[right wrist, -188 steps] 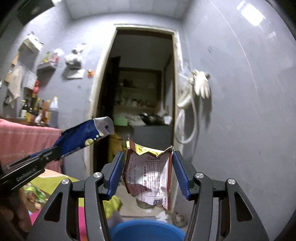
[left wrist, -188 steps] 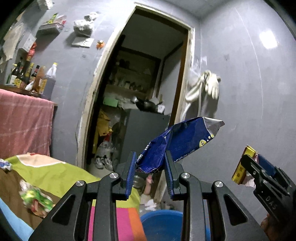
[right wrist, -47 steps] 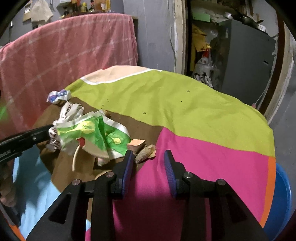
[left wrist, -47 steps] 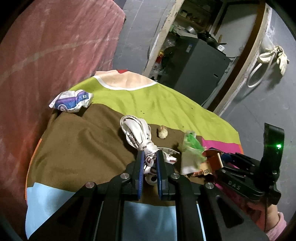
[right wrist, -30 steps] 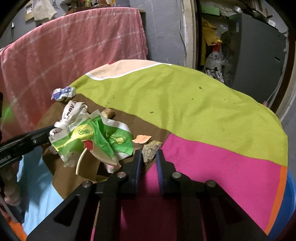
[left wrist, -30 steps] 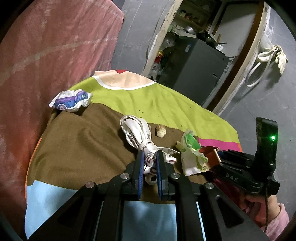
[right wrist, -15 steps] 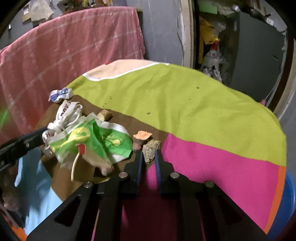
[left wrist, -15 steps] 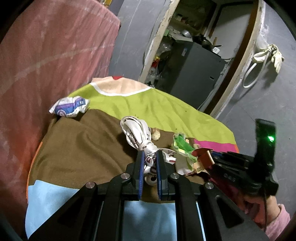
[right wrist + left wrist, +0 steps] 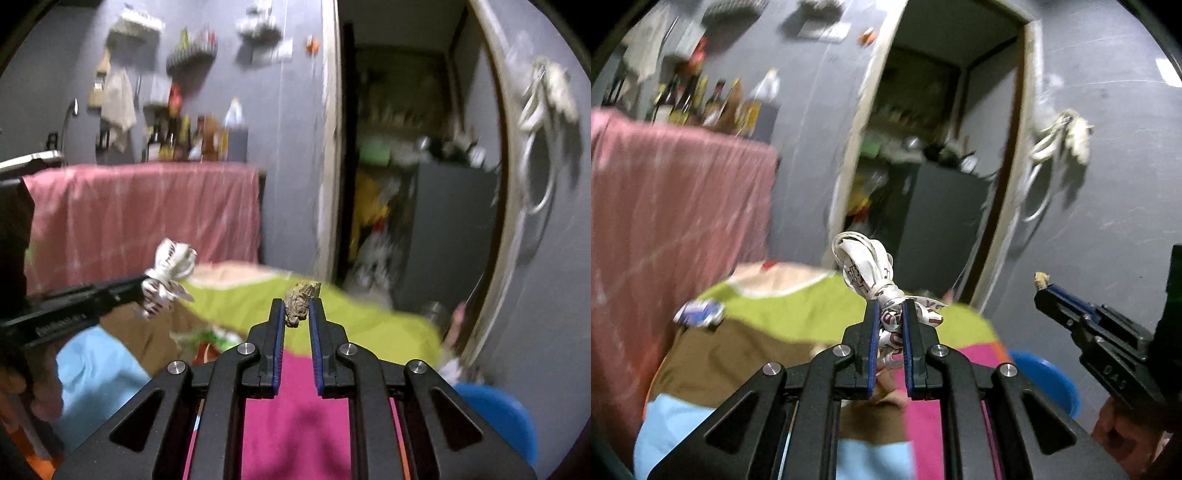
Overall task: Collect trash
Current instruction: 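Lift the cable and scrap and carry both toward the blue bucket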
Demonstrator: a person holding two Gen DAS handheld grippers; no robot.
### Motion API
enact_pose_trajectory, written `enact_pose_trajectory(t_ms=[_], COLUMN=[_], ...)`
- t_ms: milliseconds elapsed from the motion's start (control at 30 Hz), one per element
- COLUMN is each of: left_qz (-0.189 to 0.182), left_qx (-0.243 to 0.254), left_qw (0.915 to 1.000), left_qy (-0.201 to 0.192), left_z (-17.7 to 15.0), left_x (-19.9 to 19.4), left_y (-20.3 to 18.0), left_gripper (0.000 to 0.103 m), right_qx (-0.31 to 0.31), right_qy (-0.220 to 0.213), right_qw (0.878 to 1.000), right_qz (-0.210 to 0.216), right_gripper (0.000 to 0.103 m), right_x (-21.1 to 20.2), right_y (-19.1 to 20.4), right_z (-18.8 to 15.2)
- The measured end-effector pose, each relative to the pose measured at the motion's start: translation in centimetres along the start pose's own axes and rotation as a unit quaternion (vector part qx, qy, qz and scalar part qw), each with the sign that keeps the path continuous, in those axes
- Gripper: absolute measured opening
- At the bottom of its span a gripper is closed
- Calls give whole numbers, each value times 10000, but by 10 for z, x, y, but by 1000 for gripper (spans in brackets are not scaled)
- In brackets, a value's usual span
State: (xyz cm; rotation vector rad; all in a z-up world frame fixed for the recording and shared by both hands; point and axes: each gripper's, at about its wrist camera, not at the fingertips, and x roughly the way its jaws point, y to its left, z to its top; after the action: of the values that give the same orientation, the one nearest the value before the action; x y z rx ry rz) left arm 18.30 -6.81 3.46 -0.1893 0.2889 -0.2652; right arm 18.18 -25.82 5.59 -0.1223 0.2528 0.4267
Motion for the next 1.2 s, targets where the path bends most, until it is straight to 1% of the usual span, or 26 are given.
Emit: enact_pose_trajectory(t_ms=[67, 200, 300, 367, 533, 700, 867, 1000, 1033, 1100, 1200], left_qz=[-129, -404, -605, -739, -1008, -1105, -1136, -1109, -1118, -1133, -1136], left_qx=[75, 171, 307, 383, 410, 490, 616, 717, 745, 751, 705], left_qw=[9996, 9966, 9930, 9899, 9849, 9824, 9826, 9847, 9855, 9882, 9909], left_qy=[-249, -702, -964, -1144, -1344, -1422, -1335, -1134, -1038, -707, -174], left_z=[4, 12, 13, 14, 10, 0, -14, -26, -29, -36, -46], left_x=[-4, -9, -9, -9, -2, 13, 31, 48, 54, 69, 93], left_y=[-17, -55, -83, -102, -143, -175, -194, -206, -208, -212, -213], left_gripper=[9, 9, 9, 9, 9, 9, 9, 9, 9, 9, 9], right_qx=[-127, -285, -424, -556, -674, -719, -564, -345, -269, -114, 145], right_qy=[-300, -702, -995, -1179, -1328, -1302, -1264, -1193, -1146, -1020, -698], right_qw=[9993, 9955, 9891, 9821, 9708, 9628, 9588, 9579, 9581, 9602, 9646], right_qz=[-208, -578, -1000, -1361, -1883, -2256, -2480, -2590, -2611, -2598, -2539], right_gripper=[11, 11, 11, 11, 11, 11, 11, 11, 11, 11, 11], right_x=[-22, -51, -75, -90, -110, -123, -130, -127, -124, -120, -107], right_y=[-4, -17, -29, -37, -58, -84, -111, -127, -132, -140, -156], right_z=[9, 20, 22, 22, 17, 5, -14, -30, -36, -45, -63])
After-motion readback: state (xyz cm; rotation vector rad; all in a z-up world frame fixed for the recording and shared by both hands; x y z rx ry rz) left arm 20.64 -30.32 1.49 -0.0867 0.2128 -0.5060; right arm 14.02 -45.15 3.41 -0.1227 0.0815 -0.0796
